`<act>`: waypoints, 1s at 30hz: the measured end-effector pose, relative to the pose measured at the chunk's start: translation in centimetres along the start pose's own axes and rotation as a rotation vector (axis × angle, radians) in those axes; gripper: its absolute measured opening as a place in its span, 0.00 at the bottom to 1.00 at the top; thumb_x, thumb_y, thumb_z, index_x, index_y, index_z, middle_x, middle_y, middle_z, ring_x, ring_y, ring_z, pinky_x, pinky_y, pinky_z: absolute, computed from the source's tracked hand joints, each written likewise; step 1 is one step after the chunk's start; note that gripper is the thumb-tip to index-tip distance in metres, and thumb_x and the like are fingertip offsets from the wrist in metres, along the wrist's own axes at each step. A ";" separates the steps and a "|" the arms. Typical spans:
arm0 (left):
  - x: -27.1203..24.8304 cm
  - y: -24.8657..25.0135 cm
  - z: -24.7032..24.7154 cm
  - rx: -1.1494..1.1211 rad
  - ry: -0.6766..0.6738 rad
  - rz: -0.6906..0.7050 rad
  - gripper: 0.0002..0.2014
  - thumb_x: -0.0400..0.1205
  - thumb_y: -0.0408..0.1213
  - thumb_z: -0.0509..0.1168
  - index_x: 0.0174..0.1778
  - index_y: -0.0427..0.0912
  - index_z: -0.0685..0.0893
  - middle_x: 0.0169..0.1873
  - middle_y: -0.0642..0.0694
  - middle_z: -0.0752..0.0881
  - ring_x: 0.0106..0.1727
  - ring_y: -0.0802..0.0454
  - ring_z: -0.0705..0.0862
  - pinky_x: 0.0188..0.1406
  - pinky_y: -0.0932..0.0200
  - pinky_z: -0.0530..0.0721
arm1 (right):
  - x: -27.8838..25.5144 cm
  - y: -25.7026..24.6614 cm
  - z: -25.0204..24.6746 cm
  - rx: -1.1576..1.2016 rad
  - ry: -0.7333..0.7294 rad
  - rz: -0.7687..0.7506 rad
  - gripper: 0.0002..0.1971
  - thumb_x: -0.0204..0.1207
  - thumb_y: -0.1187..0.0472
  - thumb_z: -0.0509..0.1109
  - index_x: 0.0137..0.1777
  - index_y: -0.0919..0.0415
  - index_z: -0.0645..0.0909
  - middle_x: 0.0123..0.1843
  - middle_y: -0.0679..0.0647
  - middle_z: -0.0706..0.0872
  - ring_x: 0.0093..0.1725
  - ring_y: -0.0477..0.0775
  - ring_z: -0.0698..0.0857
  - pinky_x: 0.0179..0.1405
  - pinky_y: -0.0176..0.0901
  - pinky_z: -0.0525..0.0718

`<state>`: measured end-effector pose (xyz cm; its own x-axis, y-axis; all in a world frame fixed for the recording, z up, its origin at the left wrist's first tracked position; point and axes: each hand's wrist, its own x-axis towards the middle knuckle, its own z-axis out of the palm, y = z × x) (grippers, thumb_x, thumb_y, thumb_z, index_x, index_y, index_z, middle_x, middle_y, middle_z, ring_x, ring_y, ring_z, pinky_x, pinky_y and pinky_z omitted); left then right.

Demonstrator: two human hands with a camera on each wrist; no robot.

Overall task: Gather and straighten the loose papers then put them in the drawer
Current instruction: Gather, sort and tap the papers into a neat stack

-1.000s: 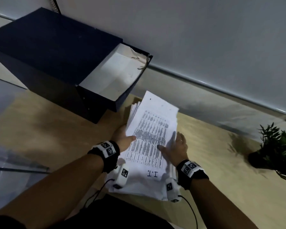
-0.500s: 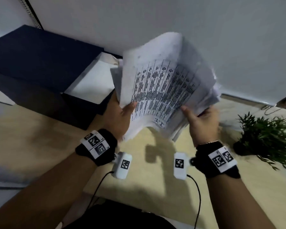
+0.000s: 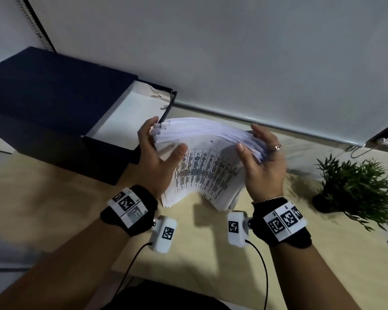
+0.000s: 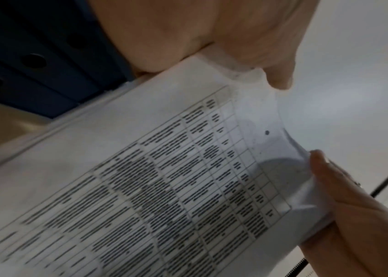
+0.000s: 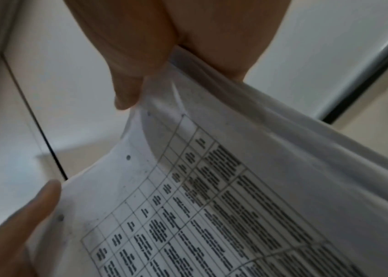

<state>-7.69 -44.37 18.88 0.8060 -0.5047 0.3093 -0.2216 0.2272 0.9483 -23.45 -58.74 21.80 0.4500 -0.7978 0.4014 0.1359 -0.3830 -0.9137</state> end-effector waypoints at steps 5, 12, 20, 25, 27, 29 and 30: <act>0.8 1.6 0.7 0.087 0.044 0.119 0.20 0.84 0.43 0.63 0.71 0.43 0.74 0.56 0.49 0.82 0.55 0.61 0.83 0.56 0.62 0.83 | 0.0 0.1 0.4 -0.051 0.095 -0.080 0.07 0.79 0.72 0.71 0.53 0.64 0.85 0.48 0.52 0.89 0.50 0.45 0.88 0.54 0.45 0.86; 2.7 2.7 1.4 0.235 0.213 0.145 0.07 0.84 0.35 0.65 0.42 0.36 0.83 0.34 0.39 0.85 0.33 0.47 0.79 0.33 0.60 0.76 | -0.1 0.0 1.5 -0.033 0.180 -0.034 0.07 0.80 0.69 0.70 0.55 0.62 0.78 0.45 0.46 0.88 0.47 0.43 0.87 0.48 0.47 0.86; 3.6 2.7 1.3 0.144 0.217 0.149 0.07 0.80 0.22 0.60 0.50 0.34 0.79 0.38 0.51 0.84 0.38 0.58 0.82 0.43 0.67 0.80 | -0.1 0.4 1.3 -0.053 0.181 0.008 0.12 0.80 0.68 0.70 0.62 0.61 0.78 0.47 0.39 0.89 0.49 0.38 0.87 0.52 0.46 0.86; 3.2 2.5 -0.3 0.177 -0.048 0.128 0.28 0.71 0.40 0.79 0.64 0.44 0.75 0.52 0.45 0.84 0.55 0.58 0.82 0.57 0.69 0.78 | -0.6 0.7 0.0 -0.054 0.086 0.082 0.32 0.65 0.73 0.82 0.68 0.66 0.75 0.49 0.45 0.85 0.46 0.31 0.87 0.49 0.26 0.83; 3.2 2.4 -0.5 0.286 -0.077 0.058 0.28 0.66 0.38 0.83 0.59 0.47 0.79 0.49 0.49 0.87 0.50 0.65 0.84 0.52 0.71 0.79 | -0.3 1.3 -0.3 0.002 0.077 0.136 0.27 0.64 0.74 0.81 0.64 0.72 0.79 0.47 0.43 0.87 0.43 0.29 0.87 0.46 0.23 0.82; 3.4 3.0 0.3 0.377 -0.079 -0.005 0.16 0.68 0.36 0.81 0.47 0.48 0.83 0.37 0.58 0.87 0.36 0.72 0.84 0.37 0.78 0.77 | 0.0 1.6 -0.3 0.074 0.053 0.196 0.21 0.64 0.70 0.81 0.58 0.69 0.86 0.42 0.44 0.92 0.42 0.37 0.89 0.44 0.31 0.87; 3.6 3.4 0.8 0.366 -0.080 -0.020 0.13 0.69 0.35 0.81 0.43 0.47 0.84 0.33 0.61 0.85 0.32 0.74 0.83 0.32 0.80 0.75 | 0.3 1.7 -0.5 0.071 0.048 0.195 0.17 0.65 0.70 0.81 0.55 0.64 0.88 0.41 0.42 0.93 0.42 0.41 0.90 0.45 0.34 0.87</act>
<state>-5.95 -46.10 23.28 0.7700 -0.5725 0.2817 -0.3999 -0.0889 0.9122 -23.50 -59.85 20.39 0.4312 -0.8757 0.2176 0.1130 -0.1868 -0.9759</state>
